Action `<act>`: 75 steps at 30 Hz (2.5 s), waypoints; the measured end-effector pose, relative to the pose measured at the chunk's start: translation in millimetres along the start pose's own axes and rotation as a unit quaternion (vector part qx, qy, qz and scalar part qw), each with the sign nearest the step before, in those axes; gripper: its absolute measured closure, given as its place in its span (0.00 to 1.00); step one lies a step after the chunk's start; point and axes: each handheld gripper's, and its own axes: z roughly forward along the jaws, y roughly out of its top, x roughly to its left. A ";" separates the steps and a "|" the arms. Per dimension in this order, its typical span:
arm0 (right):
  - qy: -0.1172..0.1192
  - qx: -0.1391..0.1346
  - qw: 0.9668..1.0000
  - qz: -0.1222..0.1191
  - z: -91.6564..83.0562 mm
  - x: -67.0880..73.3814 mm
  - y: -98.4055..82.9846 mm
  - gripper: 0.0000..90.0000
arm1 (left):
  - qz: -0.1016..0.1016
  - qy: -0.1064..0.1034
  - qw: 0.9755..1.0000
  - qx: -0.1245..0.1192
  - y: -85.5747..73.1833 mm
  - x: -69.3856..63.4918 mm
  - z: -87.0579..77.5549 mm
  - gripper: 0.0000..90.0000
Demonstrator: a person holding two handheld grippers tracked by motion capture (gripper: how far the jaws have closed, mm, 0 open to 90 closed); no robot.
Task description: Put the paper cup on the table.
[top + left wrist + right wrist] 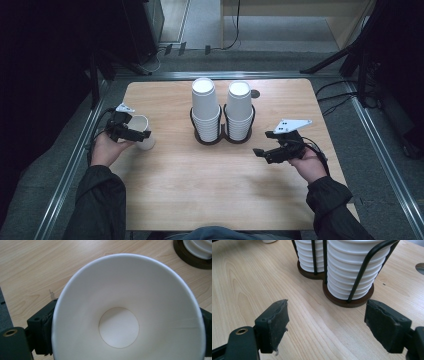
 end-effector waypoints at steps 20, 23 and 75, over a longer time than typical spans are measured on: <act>0.003 0.006 1.000 -0.004 1.3 0.7 -0.1 0.22 | -0.040 -0.036 0.998 -0.016 2.6 3.6 -12.2 0.00; 0.004 0.007 1.000 -0.005 1.9 1.0 -0.1 0.22 | -0.054 -0.044 0.997 -0.029 4.4 6.5 -20.7 0.00; 0.017 0.014 1.000 -0.014 11.3 -1.0 5.9 0.22 | 0.021 -0.099 0.994 -0.050 45.0 -85.4 -55.9 0.08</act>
